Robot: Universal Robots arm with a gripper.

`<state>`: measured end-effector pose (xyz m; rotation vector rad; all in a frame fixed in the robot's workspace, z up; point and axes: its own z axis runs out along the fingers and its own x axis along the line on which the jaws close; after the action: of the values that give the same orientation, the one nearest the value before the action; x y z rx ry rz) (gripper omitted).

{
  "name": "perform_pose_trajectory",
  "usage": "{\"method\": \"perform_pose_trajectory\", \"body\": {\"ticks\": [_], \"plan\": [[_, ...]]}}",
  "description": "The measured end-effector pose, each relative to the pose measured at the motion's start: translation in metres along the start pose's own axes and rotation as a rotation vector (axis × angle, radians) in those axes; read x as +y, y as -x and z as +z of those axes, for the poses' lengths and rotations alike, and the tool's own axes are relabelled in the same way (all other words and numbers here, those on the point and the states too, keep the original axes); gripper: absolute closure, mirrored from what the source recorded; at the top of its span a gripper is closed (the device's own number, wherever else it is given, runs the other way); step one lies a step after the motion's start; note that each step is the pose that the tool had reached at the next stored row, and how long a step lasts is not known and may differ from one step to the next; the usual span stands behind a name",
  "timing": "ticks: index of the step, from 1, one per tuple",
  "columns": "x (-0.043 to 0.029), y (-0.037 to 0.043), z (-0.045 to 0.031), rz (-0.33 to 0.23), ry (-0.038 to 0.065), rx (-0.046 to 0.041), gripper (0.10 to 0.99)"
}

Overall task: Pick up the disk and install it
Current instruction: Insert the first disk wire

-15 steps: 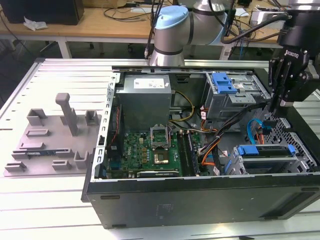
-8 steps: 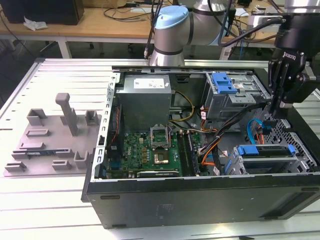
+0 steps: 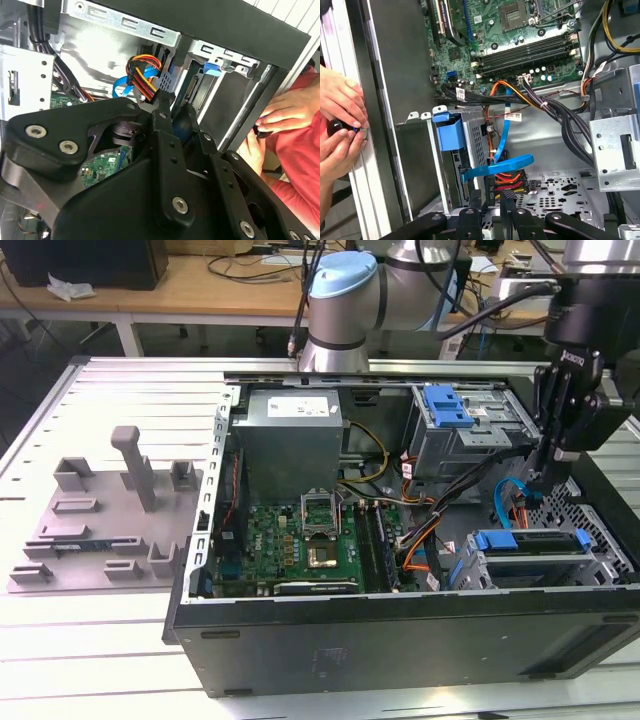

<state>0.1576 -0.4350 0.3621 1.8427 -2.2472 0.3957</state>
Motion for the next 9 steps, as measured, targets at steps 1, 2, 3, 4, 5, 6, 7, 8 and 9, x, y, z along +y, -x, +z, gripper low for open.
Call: {"method": "perform_pose_trajectory", "body": {"ticks": [1,2,3,4,5,6,7,8,9], "plan": [[0.0004,0.0003,0.0008,0.004,0.001,0.0009,0.796],[0.0009,0.0006,0.0020,0.010,0.001,0.0020,0.796],[0.0012,0.0009,0.0028,0.015,0.002,0.0030,0.796],[0.0019,0.0014,0.0043,0.022,0.003,0.0045,0.796],[0.0022,0.0016,0.0050,0.026,0.003,0.0055,0.796],[0.0026,0.0021,0.0064,0.033,0.004,0.0068,0.796],[0.0029,0.0026,0.0077,0.039,0.005,0.0081,0.796],[0.0033,0.0036,0.0097,0.046,0.005,0.0097,0.796],[0.0036,0.0050,0.0110,0.047,0.003,0.0151,0.796]]}}
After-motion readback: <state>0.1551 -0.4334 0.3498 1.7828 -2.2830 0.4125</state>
